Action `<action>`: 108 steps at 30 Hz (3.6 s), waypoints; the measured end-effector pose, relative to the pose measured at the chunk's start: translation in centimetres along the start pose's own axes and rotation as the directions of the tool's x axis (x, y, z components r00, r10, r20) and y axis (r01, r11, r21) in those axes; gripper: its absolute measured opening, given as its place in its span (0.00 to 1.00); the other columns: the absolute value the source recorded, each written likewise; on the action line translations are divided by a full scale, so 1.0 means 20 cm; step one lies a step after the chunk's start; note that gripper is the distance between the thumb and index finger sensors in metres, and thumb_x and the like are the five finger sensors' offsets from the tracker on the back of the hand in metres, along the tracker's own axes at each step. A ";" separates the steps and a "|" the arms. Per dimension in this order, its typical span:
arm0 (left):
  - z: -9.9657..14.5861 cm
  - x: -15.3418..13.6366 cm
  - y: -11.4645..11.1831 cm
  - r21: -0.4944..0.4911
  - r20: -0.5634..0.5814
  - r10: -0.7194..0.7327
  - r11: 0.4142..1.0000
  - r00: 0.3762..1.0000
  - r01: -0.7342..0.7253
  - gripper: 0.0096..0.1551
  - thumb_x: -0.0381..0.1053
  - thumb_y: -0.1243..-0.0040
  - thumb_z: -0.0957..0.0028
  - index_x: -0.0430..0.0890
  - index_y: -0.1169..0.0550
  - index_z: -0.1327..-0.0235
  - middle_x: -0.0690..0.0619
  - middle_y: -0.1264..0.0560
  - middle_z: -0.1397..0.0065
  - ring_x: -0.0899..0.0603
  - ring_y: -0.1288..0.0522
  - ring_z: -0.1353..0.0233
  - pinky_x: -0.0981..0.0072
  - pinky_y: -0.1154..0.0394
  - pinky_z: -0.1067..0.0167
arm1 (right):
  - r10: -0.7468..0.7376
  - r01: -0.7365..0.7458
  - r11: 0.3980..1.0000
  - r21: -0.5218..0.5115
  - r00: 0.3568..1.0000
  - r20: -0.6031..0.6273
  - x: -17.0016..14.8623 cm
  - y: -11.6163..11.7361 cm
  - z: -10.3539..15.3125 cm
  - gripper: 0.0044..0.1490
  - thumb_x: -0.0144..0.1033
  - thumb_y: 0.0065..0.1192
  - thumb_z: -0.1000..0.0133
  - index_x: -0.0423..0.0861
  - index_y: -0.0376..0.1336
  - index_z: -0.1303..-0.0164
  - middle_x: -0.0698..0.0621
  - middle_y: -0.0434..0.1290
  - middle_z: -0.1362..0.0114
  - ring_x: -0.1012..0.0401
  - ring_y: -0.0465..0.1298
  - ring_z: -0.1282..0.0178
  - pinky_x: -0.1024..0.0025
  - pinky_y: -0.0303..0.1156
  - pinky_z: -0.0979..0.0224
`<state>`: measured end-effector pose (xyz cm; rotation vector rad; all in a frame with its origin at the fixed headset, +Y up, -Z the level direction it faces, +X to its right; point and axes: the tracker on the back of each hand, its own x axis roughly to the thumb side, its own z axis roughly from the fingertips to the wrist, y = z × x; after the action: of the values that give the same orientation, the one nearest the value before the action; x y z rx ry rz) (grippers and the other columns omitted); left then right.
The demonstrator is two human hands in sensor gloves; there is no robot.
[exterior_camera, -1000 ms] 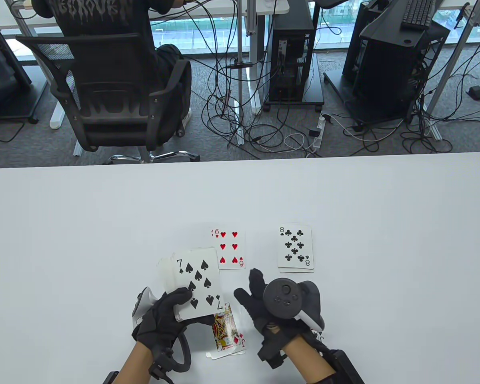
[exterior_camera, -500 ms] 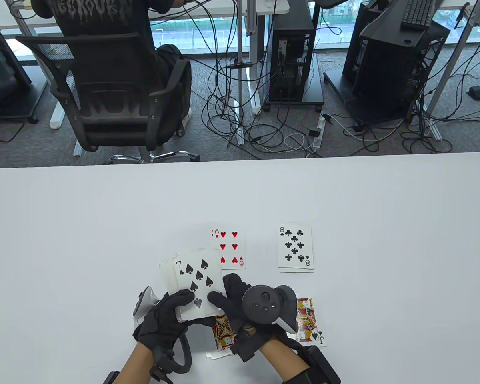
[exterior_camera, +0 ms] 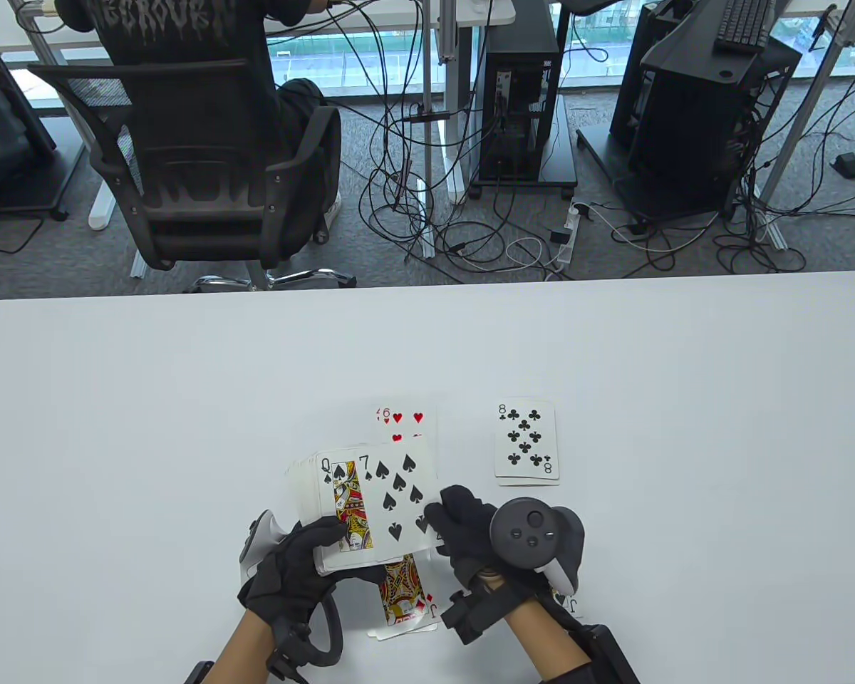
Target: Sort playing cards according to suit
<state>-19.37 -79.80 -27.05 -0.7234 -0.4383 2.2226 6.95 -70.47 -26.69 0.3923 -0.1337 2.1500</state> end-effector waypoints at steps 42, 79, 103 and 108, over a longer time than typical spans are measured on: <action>0.01 0.01 -0.01 0.042 -0.010 0.006 0.999 1.000 -0.006 0.35 0.57 0.45 0.33 0.60 0.49 0.20 0.51 0.43 0.16 0.35 0.34 0.20 0.48 0.22 0.39 | 0.874 -0.622 0.457 0.636 0.446 -0.192 -0.42 -0.10 0.28 0.27 0.30 0.51 0.40 0.19 0.64 0.50 0.41 0.79 0.66 0.47 0.81 0.67 0.51 0.79 0.64; 0.00 0.00 -0.01 0.001 -0.001 -0.025 1.000 1.000 0.025 0.36 0.58 0.44 0.34 0.61 0.48 0.20 0.51 0.43 0.16 0.36 0.34 0.19 0.47 0.23 0.39 | 0.011 -0.014 0.998 0.054 0.999 0.051 0.11 0.24 -0.05 0.28 0.34 0.59 0.43 0.21 0.65 0.51 0.45 0.78 0.66 0.50 0.81 0.67 0.55 0.80 0.64; -0.01 -0.01 -0.01 -0.018 -0.005 0.001 1.000 1.000 -0.001 0.35 0.57 0.44 0.34 0.61 0.47 0.21 0.52 0.42 0.16 0.36 0.33 0.20 0.48 0.22 0.40 | -0.041 0.041 0.999 -0.014 0.997 0.059 0.05 0.13 0.00 0.24 0.30 0.57 0.43 0.22 0.66 0.53 0.46 0.79 0.68 0.51 0.82 0.68 0.57 0.81 0.65; -0.01 -0.01 -0.02 -0.012 0.003 0.011 1.000 1.000 -0.011 0.35 0.57 0.44 0.34 0.61 0.48 0.21 0.52 0.42 0.16 0.36 0.33 0.20 0.48 0.22 0.40 | -0.105 0.105 0.994 0.009 0.994 0.001 -0.04 -0.02 0.02 0.24 0.29 0.57 0.43 0.21 0.66 0.53 0.46 0.79 0.68 0.51 0.82 0.68 0.56 0.80 0.65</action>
<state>-18.94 -79.72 -26.94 -0.7307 -0.4509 2.2336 7.77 -70.95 -26.49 0.3975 -0.1026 2.0468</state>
